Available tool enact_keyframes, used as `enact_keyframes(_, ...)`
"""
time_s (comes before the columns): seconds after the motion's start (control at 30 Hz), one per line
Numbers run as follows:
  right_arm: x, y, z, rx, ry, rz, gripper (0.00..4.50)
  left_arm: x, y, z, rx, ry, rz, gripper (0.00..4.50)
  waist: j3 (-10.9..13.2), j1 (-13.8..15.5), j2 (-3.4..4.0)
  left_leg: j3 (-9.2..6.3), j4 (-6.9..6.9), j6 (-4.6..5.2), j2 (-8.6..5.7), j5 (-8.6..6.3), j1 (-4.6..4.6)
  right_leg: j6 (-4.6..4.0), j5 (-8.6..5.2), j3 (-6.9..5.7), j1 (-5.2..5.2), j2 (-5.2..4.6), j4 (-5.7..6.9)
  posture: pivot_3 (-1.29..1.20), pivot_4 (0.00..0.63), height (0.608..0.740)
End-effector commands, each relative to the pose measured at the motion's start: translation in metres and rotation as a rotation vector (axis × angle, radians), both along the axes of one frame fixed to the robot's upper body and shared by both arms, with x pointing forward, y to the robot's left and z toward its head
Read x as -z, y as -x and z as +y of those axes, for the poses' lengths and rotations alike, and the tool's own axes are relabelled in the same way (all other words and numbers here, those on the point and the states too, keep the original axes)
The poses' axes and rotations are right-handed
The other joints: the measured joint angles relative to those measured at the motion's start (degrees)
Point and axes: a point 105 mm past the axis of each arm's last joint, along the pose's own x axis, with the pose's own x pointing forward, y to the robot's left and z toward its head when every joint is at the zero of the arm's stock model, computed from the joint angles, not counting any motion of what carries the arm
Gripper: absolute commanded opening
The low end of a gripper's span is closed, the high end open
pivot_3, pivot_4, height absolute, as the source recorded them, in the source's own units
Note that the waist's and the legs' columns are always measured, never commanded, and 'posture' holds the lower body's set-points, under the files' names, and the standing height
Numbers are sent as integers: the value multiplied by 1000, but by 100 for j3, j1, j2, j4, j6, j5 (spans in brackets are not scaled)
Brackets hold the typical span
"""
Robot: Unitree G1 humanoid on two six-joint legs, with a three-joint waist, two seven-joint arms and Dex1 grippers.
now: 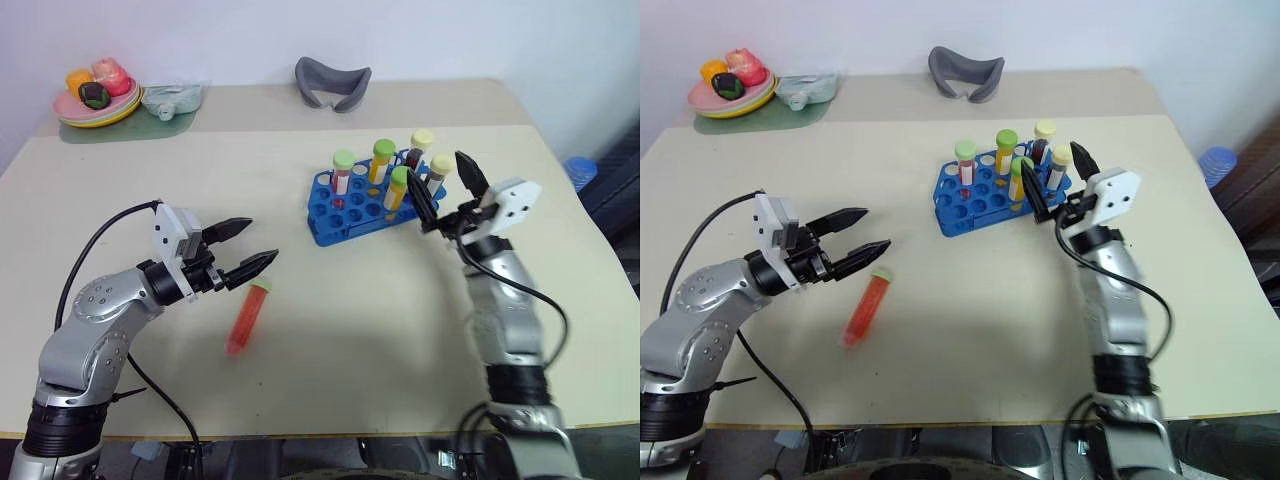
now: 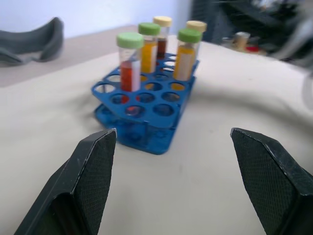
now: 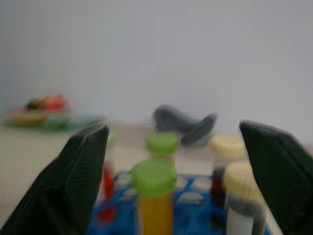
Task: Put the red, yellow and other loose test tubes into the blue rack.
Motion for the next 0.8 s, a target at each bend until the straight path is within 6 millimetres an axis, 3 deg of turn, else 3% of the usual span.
enact_keyframes(0.03, -1, 41, 12, -260, 109, 117, 4353, -13, 0, 3, -35, 8, 48, 3838, 0, -1, -3, -1, 0, 1, 0, -1, 3, 0, 0, -1, 4, 1, -4, 0, 150, 740)
enact_keyframes(0.13, 11, 67, -2, -435, 235, 265, 4353, -9, -6, 9, -123, -100, 188, 3838, 12, 5, -24, 1, 9, 3, 0, -1, 5, 1, 1, 0, 11, 1, -6, 0, 150, 740)
enact_keyframes(0.27, 20, 77, -8, -554, 360, 343, 4353, -11, -3, 7, -123, -224, 304, 3838, 17, -33, -32, 2, 11, 3, 0, -2, 5, 1, 1, -1, 12, 3, -10, 0, 150, 740)
enact_keyframes(0.33, 23, 75, -8, -580, 397, 350, 4353, -8, 3, 6, -98, -332, 371, 3838, 20, -45, -38, 1, 7, 3, 0, -2, 4, 2, 1, -2, 11, 3, -13, 0, 150, 740)
enact_keyframes(0.57, 31, 65, 0, -626, 415, 331, 4353, -6, 20, 4, -48, -467, 599, 3838, 23, -35, -42, 0, 6, 3, -1, -2, -6, 2, 1, -6, 9, 1, -22, 0, 150, 740)
enact_keyframes(0.8, 32, 59, 4, -639, 410, 305, 4353, -5, 27, 8, -22, -507, 730, 3838, 24, -38, -44, -1, 6, 2, 0, -1, -6, 2, 1, -7, 6, 0, -22, 0, 150, 740)
